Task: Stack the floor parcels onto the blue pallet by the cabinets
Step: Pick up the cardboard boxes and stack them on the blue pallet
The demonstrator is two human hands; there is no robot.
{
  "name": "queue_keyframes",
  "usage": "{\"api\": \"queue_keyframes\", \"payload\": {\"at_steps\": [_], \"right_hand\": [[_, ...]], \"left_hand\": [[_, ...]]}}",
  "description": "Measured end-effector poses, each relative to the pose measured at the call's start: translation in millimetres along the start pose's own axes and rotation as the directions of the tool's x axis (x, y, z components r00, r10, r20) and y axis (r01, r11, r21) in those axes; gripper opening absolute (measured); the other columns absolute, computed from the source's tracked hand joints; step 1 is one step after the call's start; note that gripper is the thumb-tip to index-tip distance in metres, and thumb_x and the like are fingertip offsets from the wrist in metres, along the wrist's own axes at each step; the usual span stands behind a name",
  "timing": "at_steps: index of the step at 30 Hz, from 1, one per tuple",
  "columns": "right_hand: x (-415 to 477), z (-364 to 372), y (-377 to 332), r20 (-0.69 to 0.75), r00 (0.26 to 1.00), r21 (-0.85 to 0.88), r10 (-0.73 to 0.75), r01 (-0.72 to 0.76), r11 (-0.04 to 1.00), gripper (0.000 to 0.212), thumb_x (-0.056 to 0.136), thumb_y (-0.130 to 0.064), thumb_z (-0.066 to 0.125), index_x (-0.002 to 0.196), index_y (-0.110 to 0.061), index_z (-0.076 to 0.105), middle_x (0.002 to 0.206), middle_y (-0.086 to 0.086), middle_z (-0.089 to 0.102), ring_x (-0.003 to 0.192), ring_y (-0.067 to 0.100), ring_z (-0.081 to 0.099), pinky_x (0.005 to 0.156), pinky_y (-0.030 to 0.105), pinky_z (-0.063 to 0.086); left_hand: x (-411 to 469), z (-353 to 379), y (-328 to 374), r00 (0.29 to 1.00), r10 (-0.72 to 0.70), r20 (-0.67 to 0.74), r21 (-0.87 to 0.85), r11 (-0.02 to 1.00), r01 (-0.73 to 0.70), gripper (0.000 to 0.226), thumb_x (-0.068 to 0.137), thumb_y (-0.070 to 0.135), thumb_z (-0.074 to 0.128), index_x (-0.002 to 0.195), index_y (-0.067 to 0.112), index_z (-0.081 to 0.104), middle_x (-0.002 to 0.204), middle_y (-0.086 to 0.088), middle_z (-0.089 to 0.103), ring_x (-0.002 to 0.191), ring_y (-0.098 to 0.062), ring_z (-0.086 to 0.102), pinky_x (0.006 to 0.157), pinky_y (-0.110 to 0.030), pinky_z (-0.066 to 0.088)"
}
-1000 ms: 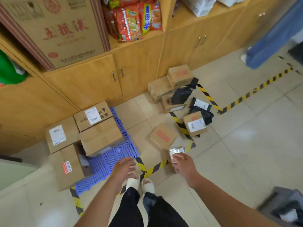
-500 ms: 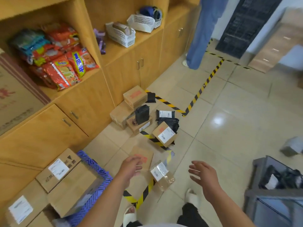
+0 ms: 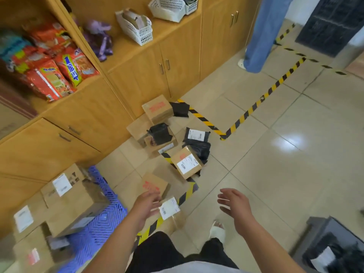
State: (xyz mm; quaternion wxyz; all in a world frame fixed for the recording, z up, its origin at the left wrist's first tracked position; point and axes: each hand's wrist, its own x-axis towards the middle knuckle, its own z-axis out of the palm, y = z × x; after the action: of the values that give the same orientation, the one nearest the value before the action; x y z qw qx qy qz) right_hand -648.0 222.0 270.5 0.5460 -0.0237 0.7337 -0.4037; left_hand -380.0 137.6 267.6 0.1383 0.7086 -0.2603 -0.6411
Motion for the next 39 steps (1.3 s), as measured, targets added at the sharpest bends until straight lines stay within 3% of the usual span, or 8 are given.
{"api": "queue_keyframes", "payload": {"at_steps": [9, 16, 20, 27, 30, 35, 37, 39], "right_hand": [[88.2, 18.4, -91.6, 0.072, 0.997, -0.122, 0.04, -0.031, 0.992, 0.014, 0.097, -0.015, 0.058, 0.103, -0.009, 0.069, 0.101, 0.015, 0.071, 0.094, 0.03, 0.07, 0.09, 0.044, 0.057], [151.6, 32.8, -223.4, 0.059, 0.997, -0.224, -0.059, 0.07, 0.972, 0.016, 0.095, -0.014, 0.059, 0.105, -0.007, 0.07, 0.103, 0.017, 0.071, 0.096, 0.032, 0.069, 0.088, 0.044, 0.055], [184.5, 53.3, -300.5, 0.097, 0.987, -0.245, -0.128, 0.149, 0.958, 0.016, 0.096, -0.013, 0.058, 0.104, -0.005, 0.069, 0.101, 0.019, 0.071, 0.096, 0.034, 0.069, 0.089, 0.045, 0.055], [274.6, 129.6, -390.4, 0.204, 0.978, -0.283, 0.032, 0.028, 0.959, 0.017, 0.101, -0.005, 0.048, 0.103, 0.0, 0.064, 0.107, 0.024, 0.064, 0.083, 0.027, 0.064, 0.08, 0.036, 0.052], [321.1, 177.7, -428.3, 0.248, 0.962, -0.398, 0.113, -0.005, 0.917, 0.01, 0.1, -0.01, 0.054, 0.094, -0.005, 0.061, 0.1, 0.017, 0.065, 0.088, 0.028, 0.064, 0.1, 0.046, 0.048], [431.2, 259.5, -473.8, 0.351, 0.911, -0.701, 0.215, 0.104, 0.705, 0.012, 0.094, -0.016, 0.06, 0.1, -0.007, 0.065, 0.09, 0.01, 0.067, 0.079, 0.024, 0.066, 0.081, 0.039, 0.055], [479.9, 294.3, -489.3, 0.372, 0.885, -0.784, 0.28, 0.138, 0.605, 0.007, 0.093, -0.017, 0.059, 0.095, -0.012, 0.064, 0.09, 0.009, 0.065, 0.076, 0.024, 0.065, 0.073, 0.035, 0.053], [522.5, 328.5, -502.6, 0.391, 0.862, -0.832, 0.322, 0.182, 0.524, 0.005, 0.091, -0.018, 0.059, 0.091, -0.015, 0.062, 0.091, 0.009, 0.063, 0.079, 0.026, 0.064, 0.072, 0.035, 0.054]], "left_hand": [[48.6, 29.3, 36.4, 0.982, -0.121, -0.148, -0.129, 0.986, 0.102, 0.018, 0.098, 0.021, 0.054, 0.113, 0.015, 0.064, 0.112, -0.01, 0.067, 0.102, -0.027, 0.066, 0.093, -0.042, 0.053], [127.0, 73.7, 130.5, 0.976, -0.196, -0.094, -0.234, 0.957, 0.17, 0.013, 0.098, 0.021, 0.054, 0.101, 0.011, 0.062, 0.102, -0.01, 0.067, 0.089, -0.024, 0.064, 0.073, -0.033, 0.052], [154.5, 86.6, 202.7, 0.983, -0.156, -0.093, -0.243, 0.961, 0.13, 0.011, 0.098, 0.02, 0.054, 0.096, 0.012, 0.062, 0.089, -0.007, 0.065, 0.081, -0.02, 0.061, 0.077, -0.032, 0.051], [217.5, 83.3, 287.3, 0.977, -0.167, -0.134, -0.408, 0.908, 0.1, 0.013, 0.091, 0.022, 0.063, 0.101, 0.013, 0.063, 0.103, -0.008, 0.064, 0.097, -0.027, 0.062, 0.093, -0.039, 0.047], [253.2, 88.5, 309.3, 0.958, -0.232, -0.168, -0.517, 0.848, 0.114, 0.008, 0.085, 0.02, 0.067, 0.085, 0.013, 0.061, 0.1, -0.011, 0.061, 0.086, -0.026, 0.06, 0.086, -0.037, 0.045], [326.0, 95.8, 334.0, 0.913, -0.346, -0.217, -0.658, 0.742, 0.125, 0.026, 0.1, 0.001, 0.043, 0.085, 0.021, 0.052, 0.079, -0.005, 0.056, 0.056, -0.017, 0.062, 0.063, -0.027, 0.045], [354.1, 96.5, 339.8, 0.879, -0.374, -0.298, -0.626, 0.771, 0.116, 0.031, 0.1, -0.003, 0.039, 0.092, 0.025, 0.05, 0.078, -0.003, 0.056, 0.041, -0.004, 0.061, 0.048, -0.018, 0.051], [378.1, 98.3, 343.5, 0.846, -0.342, -0.409, -0.584, 0.811, 0.046, 0.025, 0.101, -0.004, 0.028, 0.108, 0.011, 0.047, 0.06, -0.006, 0.062, 0.032, -0.008, 0.055, 0.035, -0.013, 0.043]]}}
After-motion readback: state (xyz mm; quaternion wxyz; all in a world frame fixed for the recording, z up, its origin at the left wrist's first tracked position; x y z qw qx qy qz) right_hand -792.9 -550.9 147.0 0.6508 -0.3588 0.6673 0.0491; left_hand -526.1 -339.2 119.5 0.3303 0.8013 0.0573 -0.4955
